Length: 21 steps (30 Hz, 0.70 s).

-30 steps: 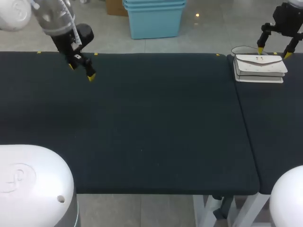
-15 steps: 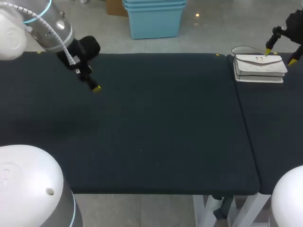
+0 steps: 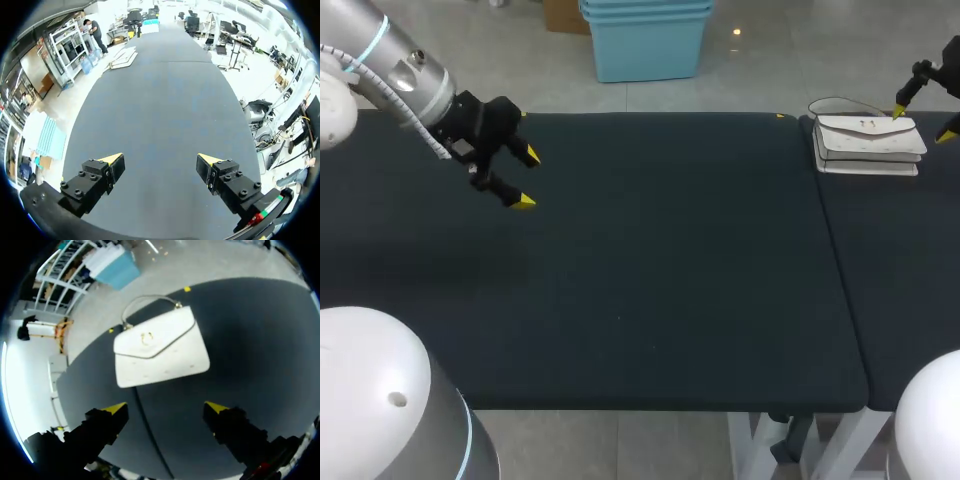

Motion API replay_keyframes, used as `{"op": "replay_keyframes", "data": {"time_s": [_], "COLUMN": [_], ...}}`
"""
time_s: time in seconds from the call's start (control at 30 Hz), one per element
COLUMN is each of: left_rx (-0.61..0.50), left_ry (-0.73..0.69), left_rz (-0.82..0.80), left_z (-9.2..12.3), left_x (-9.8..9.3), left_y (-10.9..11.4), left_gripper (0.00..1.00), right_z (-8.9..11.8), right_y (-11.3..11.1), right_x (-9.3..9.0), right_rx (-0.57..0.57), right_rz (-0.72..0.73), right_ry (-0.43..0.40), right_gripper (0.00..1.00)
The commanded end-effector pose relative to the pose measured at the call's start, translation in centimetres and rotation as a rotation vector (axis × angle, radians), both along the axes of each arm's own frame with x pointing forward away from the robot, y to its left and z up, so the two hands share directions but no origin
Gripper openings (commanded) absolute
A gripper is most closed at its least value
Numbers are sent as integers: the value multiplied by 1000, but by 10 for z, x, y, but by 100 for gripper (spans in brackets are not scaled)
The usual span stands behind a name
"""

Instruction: Pick up the bag, open it, inspect its contents, close it, and place it on the opposite side

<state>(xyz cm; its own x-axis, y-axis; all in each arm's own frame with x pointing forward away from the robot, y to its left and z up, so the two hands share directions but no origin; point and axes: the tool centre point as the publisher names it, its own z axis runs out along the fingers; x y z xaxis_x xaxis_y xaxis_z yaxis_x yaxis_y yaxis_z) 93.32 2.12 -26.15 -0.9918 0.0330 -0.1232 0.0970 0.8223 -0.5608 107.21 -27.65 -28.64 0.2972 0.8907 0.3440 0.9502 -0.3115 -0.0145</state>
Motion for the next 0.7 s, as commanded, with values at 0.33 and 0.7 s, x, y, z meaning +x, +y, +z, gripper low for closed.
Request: {"op": "replay_keyframes", "data": {"time_s": [0.33, 0.7], "left_rx": [-156, -138], "left_ry": [59, 65], "left_rz": [-125, -132], "left_z": [-16, -18], "left_x": [10, 12], "left_y": [-7, -10], "left_gripper": [100, 100], "right_z": [-25, -48], "right_y": [-21, -41], "right_x": [28, 45], "right_rx": [36, 72], "right_rz": [-20, -30], "right_ry": [34, 30], "right_gripper": [100, 100]}}
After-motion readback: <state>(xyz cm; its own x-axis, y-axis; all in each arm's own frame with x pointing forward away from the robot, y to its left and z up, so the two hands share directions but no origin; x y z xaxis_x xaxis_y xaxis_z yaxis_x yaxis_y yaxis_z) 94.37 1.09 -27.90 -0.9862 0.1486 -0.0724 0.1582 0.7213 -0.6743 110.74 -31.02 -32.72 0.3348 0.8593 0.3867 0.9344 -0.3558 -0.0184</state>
